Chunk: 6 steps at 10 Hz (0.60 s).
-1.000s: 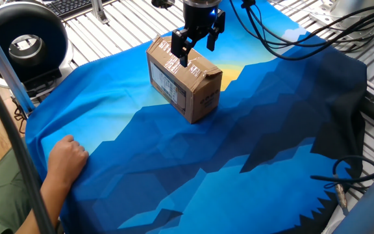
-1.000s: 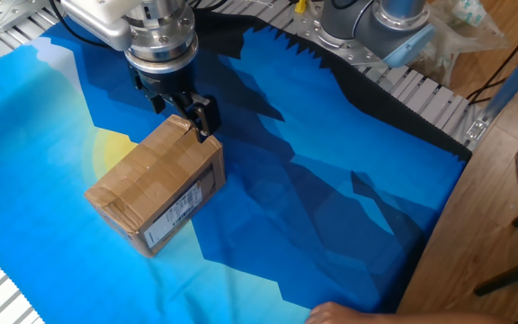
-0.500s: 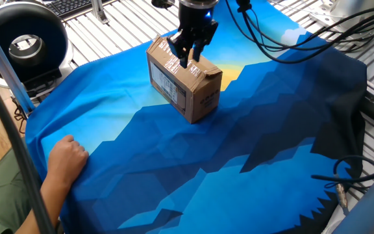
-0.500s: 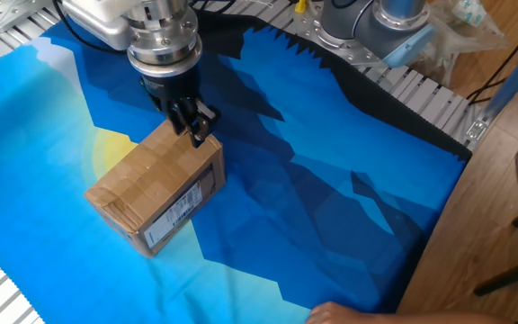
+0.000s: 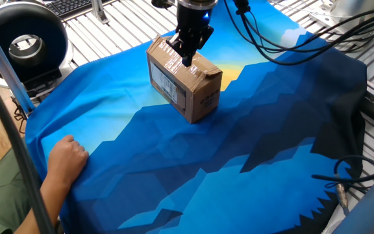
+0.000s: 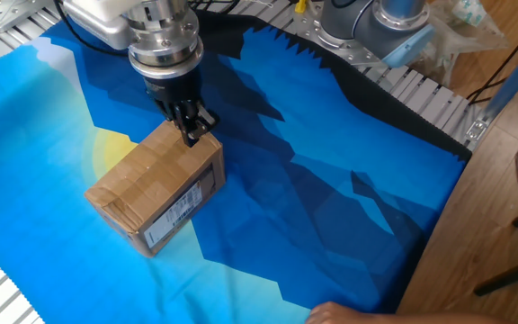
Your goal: Open a box
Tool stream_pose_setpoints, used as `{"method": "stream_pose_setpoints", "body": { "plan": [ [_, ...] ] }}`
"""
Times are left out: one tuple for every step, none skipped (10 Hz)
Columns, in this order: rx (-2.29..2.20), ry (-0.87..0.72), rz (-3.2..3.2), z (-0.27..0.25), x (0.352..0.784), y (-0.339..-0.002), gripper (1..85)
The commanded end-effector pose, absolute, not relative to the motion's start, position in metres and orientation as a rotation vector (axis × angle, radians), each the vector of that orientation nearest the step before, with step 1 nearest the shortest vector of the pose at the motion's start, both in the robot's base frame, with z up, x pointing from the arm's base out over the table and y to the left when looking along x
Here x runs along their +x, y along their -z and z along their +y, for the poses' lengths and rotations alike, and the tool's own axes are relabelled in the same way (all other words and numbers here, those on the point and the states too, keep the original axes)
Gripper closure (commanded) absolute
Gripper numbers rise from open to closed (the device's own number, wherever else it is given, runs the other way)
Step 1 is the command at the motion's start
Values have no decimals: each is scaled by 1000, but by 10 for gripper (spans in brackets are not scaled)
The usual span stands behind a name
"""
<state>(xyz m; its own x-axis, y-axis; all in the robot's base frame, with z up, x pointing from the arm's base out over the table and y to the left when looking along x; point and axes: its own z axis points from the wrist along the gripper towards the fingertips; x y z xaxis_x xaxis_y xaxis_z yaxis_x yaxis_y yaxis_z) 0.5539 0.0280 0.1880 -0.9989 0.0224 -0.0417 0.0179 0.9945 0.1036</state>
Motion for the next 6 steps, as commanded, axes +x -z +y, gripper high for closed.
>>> {"method": "stream_pose_setpoints", "body": {
  "plan": [
    [-63, -99, 3080, 10, 552, -187, 843],
    [-69, -105, 3074, 10, 552, -186, 843],
    [-64, -127, 3071, 12, 549, -188, 843],
    [-41, -165, 3070, 18, 548, -191, 843],
    [-34, -165, 3067, 18, 549, -191, 843],
    [-34, -136, 3058, 12, 551, -191, 843]
  ]
}}
